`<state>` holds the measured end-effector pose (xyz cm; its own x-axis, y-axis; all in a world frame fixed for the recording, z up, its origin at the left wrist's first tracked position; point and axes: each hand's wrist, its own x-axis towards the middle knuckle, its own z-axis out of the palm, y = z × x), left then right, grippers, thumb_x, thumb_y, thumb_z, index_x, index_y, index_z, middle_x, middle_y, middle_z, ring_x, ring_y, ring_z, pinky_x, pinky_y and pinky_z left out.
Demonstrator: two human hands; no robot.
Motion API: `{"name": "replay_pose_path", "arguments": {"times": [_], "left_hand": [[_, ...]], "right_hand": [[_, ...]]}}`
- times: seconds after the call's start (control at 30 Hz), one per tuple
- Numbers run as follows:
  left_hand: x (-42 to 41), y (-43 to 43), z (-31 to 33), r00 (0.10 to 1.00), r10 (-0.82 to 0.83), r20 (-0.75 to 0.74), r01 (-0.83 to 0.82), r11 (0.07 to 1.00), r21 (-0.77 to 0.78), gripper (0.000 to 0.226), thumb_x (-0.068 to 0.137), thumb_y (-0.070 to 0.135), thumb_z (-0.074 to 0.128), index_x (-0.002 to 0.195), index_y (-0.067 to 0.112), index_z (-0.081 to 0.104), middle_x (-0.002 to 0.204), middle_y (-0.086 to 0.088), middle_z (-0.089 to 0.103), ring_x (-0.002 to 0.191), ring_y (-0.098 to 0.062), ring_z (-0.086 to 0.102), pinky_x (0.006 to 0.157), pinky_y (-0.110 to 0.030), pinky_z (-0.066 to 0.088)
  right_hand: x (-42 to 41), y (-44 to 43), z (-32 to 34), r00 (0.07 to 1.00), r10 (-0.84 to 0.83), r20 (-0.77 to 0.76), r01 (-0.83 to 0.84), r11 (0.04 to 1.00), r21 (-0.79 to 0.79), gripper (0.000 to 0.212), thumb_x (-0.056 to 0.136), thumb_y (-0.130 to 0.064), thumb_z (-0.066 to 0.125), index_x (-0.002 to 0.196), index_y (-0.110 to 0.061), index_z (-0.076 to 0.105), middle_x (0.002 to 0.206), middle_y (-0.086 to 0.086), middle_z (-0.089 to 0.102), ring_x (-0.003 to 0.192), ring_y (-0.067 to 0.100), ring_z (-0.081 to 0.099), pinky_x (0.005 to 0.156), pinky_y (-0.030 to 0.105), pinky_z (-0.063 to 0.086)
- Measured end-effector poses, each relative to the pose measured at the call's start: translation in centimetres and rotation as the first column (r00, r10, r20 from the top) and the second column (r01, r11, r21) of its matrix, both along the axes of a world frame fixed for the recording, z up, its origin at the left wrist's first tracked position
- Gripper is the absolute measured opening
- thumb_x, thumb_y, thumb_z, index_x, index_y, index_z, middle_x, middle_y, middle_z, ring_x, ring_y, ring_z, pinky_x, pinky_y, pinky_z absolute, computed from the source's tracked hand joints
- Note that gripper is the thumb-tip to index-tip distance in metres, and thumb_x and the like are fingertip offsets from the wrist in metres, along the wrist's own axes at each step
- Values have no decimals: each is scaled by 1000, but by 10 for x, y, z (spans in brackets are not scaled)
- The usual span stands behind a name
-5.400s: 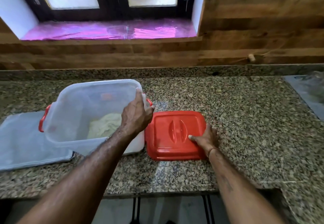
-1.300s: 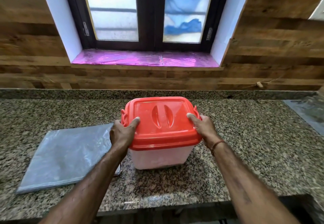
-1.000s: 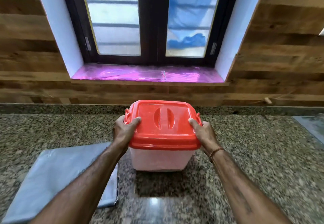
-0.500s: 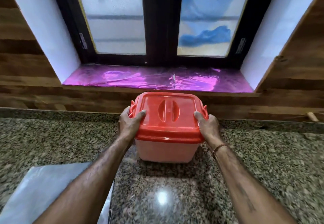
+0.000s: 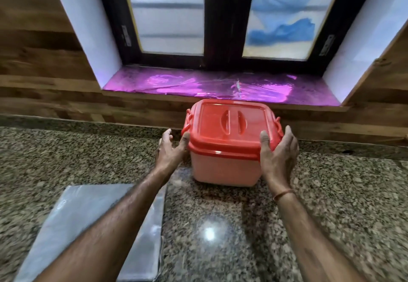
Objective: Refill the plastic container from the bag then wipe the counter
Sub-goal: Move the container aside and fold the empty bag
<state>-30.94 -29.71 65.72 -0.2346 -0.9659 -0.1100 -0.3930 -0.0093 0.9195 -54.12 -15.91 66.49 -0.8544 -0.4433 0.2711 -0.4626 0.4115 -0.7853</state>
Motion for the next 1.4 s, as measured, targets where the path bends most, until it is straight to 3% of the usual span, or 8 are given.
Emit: {"name": "replay_pose_path", "arguments": {"times": [0.23, 0.4, 0.6, 0.87, 1.07, 1.2, 1.3, 1.4], "left_hand": [[144, 3, -53, 957, -52, 285, 49, 999, 17, 92, 85, 76, 58, 155, 21, 36, 155, -12, 46, 138, -32, 48, 111, -52, 44], [248, 0, -87, 866, -53, 496, 69, 997, -14, 81, 87, 69, 61, 152, 25, 41, 154, -11, 48, 140, -37, 43, 110, -53, 41], [329, -11, -104, 758, -133, 639, 187, 982, -17, 86, 91, 62, 62, 159, 17, 32, 162, -12, 35, 149, -34, 29, 116, -47, 30], [343, -48, -124, 588, -272, 762, 278, 952, 126, 105, 83, 76, 61, 163, 29, 14, 172, -8, 6, 157, -35, 1, 120, -61, 17], [358, -59, -134, 439, -263, 859, 332, 936, 117, 112, 76, 82, 61, 162, 25, 18, 162, -14, 22, 144, -36, 28, 111, -51, 32], [354, -75, -138, 395, -310, 865, 484, 870, 91, 120, 75, 79, 65, 164, 25, 6, 172, -11, 4, 158, -33, 3, 123, -57, 10], [349, -89, -139, 491, -395, 777, 457, 875, 156, 124, 74, 72, 74, 165, 25, 4, 171, -13, 10, 157, -33, 9, 123, -60, 7], [350, -95, -140, 582, -331, 743, 361, 924, 130, 111, 71, 68, 80, 159, 24, 28, 158, -16, 37, 143, -36, 39, 114, -55, 31]], "right_hand": [[159, 4, -20, 921, 190, -340, -201, 980, 3, 70, 97, -43, 60, 156, -9, 41, 162, 18, 37, 152, 37, 31, 124, 51, 24], [265, 0, -69, 901, 429, 62, -432, 882, 188, 57, 92, -36, 69, 141, -10, 53, 139, 12, 52, 127, 31, 55, 105, 40, 47], [356, 22, -112, 903, 270, 334, -401, 806, 434, 61, 91, -44, 71, 140, -14, 53, 140, 10, 50, 129, 32, 52, 94, 37, 45], [399, 39, -147, 954, 109, 279, -289, 588, 756, 104, 77, -65, 76, 157, -24, 24, 154, 10, 28, 134, 35, 37, 104, 49, 40], [379, 29, -155, 965, 68, 253, -234, 658, 715, 98, 73, -33, 93, 147, -19, 31, 133, 12, 39, 100, 19, 51, 87, 35, 55], [354, 5, -147, 921, 164, 353, -358, 714, 601, 58, 87, -10, 80, 136, -18, 50, 113, 5, 67, 93, 20, 66, 84, 37, 63], [333, -9, -141, 885, 256, 389, -432, 764, 479, 45, 92, -8, 74, 132, -24, 60, 124, 4, 70, 103, 21, 69, 89, 38, 62], [323, -23, -133, 829, 216, 516, -369, 905, 214, 36, 92, -6, 72, 124, -20, 65, 126, 2, 68, 109, 22, 69, 88, 37, 62]]}}
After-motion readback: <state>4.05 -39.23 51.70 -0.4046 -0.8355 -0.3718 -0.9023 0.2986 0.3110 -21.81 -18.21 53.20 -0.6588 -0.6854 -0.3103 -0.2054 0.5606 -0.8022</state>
